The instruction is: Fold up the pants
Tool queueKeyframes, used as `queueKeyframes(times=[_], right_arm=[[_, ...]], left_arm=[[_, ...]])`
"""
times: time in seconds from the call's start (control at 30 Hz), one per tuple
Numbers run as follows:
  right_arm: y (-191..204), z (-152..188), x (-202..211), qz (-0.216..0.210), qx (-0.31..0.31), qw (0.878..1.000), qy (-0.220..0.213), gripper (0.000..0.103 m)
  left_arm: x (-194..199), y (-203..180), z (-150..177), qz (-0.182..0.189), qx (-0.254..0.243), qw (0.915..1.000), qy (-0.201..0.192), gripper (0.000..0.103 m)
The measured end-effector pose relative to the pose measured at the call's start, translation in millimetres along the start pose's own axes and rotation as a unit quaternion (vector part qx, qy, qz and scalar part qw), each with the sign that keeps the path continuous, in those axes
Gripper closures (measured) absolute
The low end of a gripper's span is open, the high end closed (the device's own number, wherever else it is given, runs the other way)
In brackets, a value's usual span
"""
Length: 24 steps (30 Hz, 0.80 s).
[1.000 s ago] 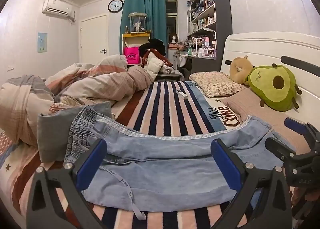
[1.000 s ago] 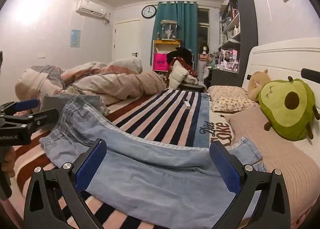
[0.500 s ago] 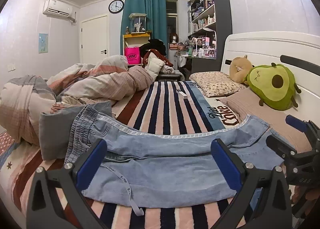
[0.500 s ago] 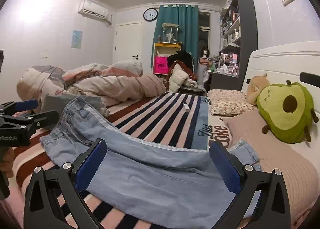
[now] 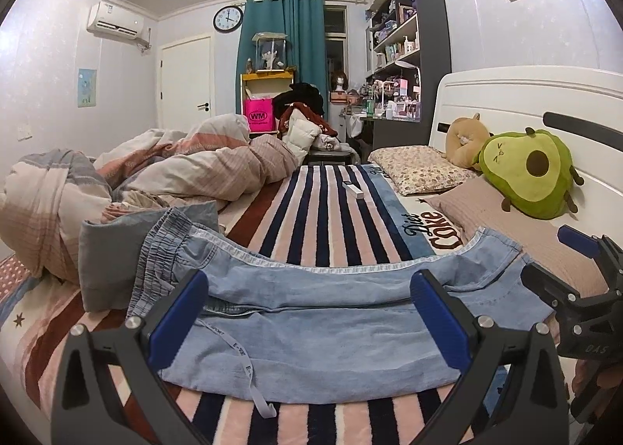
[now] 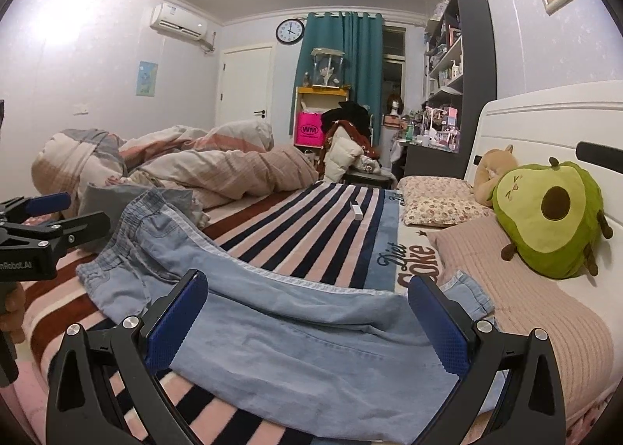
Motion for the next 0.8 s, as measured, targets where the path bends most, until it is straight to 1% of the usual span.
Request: queueKeyframes(times=[0.1,0.2,0.27,0.37,0.47,0.5,0.57,0.67,0.8], right_arm=[[-1,3,5,0.001,0.013,1.000,-0.007,0.000],[-4,6,8,0.008,0.024,1.000,-0.007,0.001],[-5,8,9,0.009,0.026,1.000,-0.006,0.000],[-8,16,17,0.007,0.029,1.000,-0.003,0.000],[-8,25,19,0.018,0.035,0.999,0.010,0.000],[-12,27,23,0.028,0.033,0.999,0.010,0.000],[-18,29,30,0.031,0.023,0.999,0.005,0.000],[-27,23,38,0.033,0.014,0.999,-0.005,0.000],[-32,11,41,0.044,0.013,0.999,-0.015,0.000]], left_arm=[[4,0,-1,-0.013,-0.004,0.9999,-0.007,0.001],[7,1,-2,-0.012,-0.001,0.9999,-0.007,0.001],[10,2,-4,-0.019,-0.004,0.9998,-0.009,0.001],[13,2,-5,-0.041,-0.013,0.9991,0.002,0.001],[15,-3,-8,-0.035,-0.016,0.9993,0.000,0.001],[16,-5,-10,-0.033,-0.016,0.9993,-0.001,0.001],[16,-9,-14,-0.025,-0.014,0.9996,-0.002,0.001],[14,-15,-19,-0.013,-0.013,0.9998,0.002,0.001],[11,-20,-29,-0.018,-0.019,0.9997,0.005,0.001]])
Point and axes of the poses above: each gripper's, at about its wrist camera, not at the fingertips, and x roughly against the way its jaws point, y to its left, z to its underside, the point moved 5 cm from there along -x, roughly the way its jaws point, and after that the axes turned 5 degrees about -y, right-handed, at the moved point
